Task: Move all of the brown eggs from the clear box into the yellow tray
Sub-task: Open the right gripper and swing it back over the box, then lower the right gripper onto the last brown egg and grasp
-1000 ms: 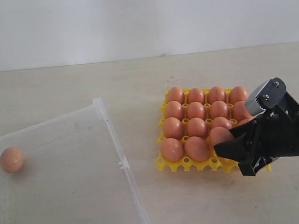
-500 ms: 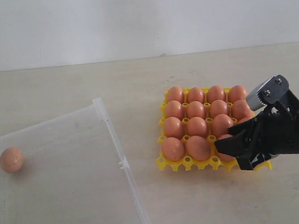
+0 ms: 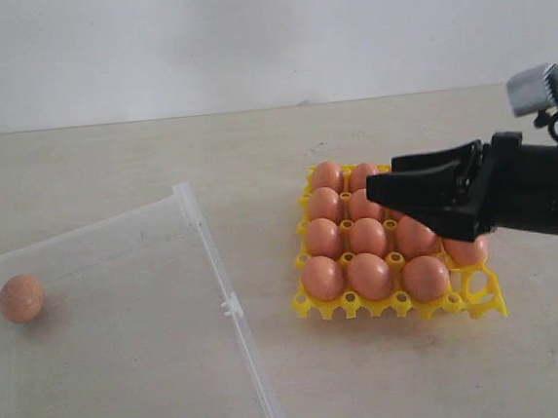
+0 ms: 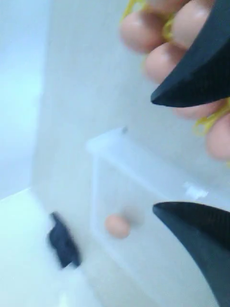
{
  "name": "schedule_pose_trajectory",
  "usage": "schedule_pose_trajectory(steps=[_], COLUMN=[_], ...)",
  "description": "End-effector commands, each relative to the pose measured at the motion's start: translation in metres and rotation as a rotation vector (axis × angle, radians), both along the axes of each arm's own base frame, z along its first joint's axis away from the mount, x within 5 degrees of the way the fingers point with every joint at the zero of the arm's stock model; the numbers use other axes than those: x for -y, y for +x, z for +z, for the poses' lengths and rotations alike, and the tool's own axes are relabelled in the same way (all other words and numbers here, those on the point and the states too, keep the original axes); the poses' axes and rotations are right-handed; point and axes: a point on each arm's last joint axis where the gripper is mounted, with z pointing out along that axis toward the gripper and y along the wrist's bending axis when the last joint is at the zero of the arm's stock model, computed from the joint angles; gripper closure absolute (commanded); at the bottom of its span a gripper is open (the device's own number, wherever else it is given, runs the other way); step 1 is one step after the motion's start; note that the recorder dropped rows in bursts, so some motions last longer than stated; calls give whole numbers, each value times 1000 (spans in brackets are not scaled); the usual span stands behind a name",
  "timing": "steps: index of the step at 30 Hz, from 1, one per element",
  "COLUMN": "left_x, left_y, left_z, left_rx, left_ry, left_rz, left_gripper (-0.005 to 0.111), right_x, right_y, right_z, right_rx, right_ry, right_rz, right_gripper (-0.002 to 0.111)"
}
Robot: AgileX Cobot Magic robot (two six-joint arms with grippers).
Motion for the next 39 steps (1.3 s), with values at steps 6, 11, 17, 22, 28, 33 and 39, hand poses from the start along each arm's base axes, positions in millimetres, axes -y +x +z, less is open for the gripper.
schedule_pose_trajectory(steps=[6, 11, 17, 22, 28, 33, 39], left_x=[0, 0, 0, 0, 0, 0, 0], left_y=[0, 0, 0, 0, 0, 0, 0], left_z=[0, 0, 0, 0, 0, 0, 0], left_rx=[7, 7, 7, 7, 7, 7, 7], left_ry=[-8, -8, -8, -8, -8, -8, -8], left_rz=[-2, -2, -2, -2, -2, -2, -2], left_gripper=[103, 103, 103, 103, 103, 103, 103], right_x=[-58, -127, -216, -252, -286, -313, -342], right_y=[-25, -1, 22, 26, 20, 47, 52], right_z=[43, 69, 93, 52, 48, 40, 32], right_rx=[129, 257, 234, -99, -191, -384, -361], right_ry=[151, -166, -232, -344, -257, -19, 139], right_rz=[194, 114, 170, 31, 38, -46, 126], right_gripper=[57, 57, 57, 57, 57, 61, 89])
